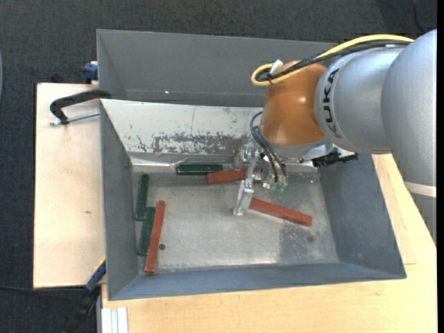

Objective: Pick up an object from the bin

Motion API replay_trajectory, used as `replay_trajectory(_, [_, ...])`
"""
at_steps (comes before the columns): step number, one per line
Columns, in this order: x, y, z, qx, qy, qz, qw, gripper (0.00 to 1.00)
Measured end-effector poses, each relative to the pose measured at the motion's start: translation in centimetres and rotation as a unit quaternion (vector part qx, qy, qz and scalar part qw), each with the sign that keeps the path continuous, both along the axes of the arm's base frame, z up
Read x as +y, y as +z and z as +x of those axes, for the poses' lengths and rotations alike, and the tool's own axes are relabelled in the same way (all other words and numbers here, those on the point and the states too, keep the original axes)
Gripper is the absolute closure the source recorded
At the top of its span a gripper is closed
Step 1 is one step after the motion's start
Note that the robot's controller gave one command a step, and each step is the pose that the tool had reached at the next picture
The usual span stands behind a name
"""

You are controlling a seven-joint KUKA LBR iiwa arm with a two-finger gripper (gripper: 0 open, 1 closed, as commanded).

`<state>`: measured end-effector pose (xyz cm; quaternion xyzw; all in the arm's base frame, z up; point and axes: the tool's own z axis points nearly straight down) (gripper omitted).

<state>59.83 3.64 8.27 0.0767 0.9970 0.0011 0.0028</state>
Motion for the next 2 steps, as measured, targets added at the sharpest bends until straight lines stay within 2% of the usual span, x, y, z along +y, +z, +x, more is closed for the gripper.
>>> replay_trajectory(1, [2.1,-0.61,-0.08,-0.0019,-0.025,0.0,0.9997,1.0])
replay_trajectory(2, [2.1,-0.61,-0.08,-0.0018,-0.025,0.001,0.9997,1.0])
